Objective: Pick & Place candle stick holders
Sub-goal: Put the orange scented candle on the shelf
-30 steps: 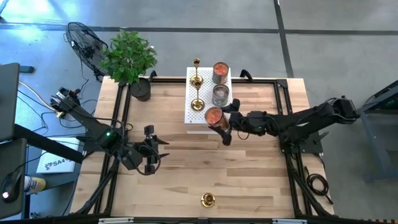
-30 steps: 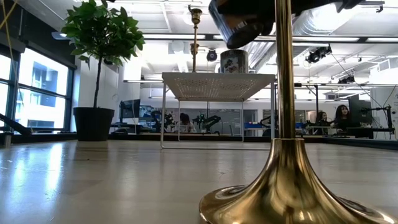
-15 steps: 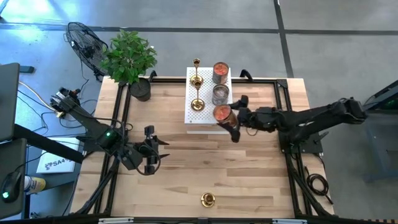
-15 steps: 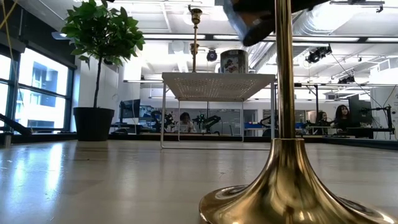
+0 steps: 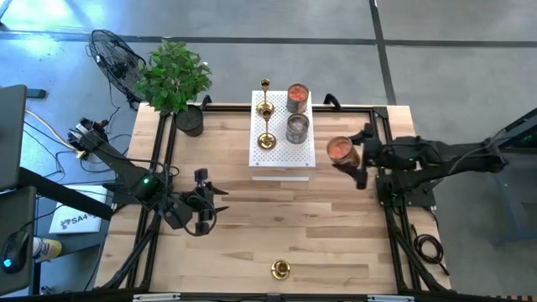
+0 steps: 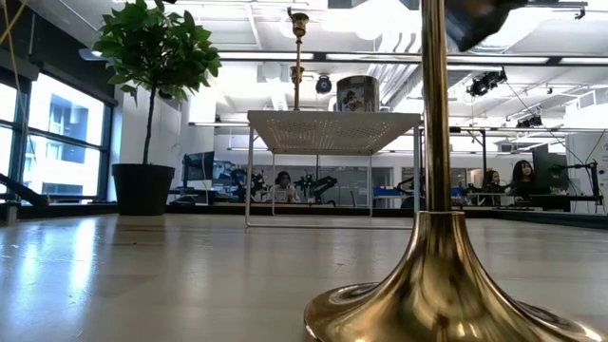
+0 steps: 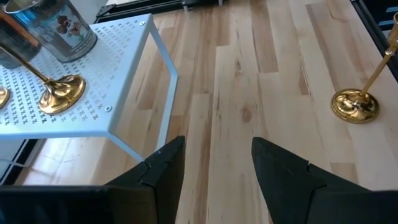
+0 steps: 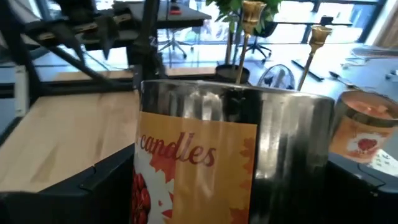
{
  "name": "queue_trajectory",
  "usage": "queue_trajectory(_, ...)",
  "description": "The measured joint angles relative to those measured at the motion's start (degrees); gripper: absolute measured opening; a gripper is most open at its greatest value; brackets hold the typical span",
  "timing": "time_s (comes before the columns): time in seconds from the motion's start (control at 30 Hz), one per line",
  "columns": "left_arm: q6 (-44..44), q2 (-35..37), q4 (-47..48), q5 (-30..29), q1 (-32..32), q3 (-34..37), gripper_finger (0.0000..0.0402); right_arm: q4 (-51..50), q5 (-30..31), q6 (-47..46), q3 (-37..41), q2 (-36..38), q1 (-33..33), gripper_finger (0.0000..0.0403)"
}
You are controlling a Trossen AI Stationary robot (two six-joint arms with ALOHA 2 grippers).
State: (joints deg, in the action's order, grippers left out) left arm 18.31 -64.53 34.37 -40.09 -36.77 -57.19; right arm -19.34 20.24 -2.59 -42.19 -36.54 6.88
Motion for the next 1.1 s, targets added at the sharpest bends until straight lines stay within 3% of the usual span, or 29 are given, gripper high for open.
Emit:
queue_trajectory(0.2, 0.2, 0.0, 0.0, -2.4, 0.0, 0.0, 0.0182, 5.1, -2.7, 1.2, 10.0, 8.0, 1.6, 0.0356)
queue_trajectory(0.4, 0.1, 0.0, 0.0, -3.7, 0.0, 0.0, 0.0182, 29.4, -4.8, 2.8, 25.1, 13.3, 1.5, 0.0356)
queue_trajectory(0.63, 0.0, 0.0, -0.1, -4.4, 0.0, 0.0, 0.0182, 53.8, -5.8, 6.8, 36.8, 10.8, 1.0, 0.0356)
queue_trajectory(0.77, 0.0, 0.0, -0.1, -4.5, 0.1, 0.0, 0.0182, 63.1, -7.1, 8.4, 39.0, 7.6, 0.1, 0.0356)
queue_trajectory(1.1, 0.0, -0.1, -0.4, -5.6, 0.1, 0.0, 0.0182, 69.8, -7.2, 11.6, 37.6, -1.9, -3.2, 0.0356)
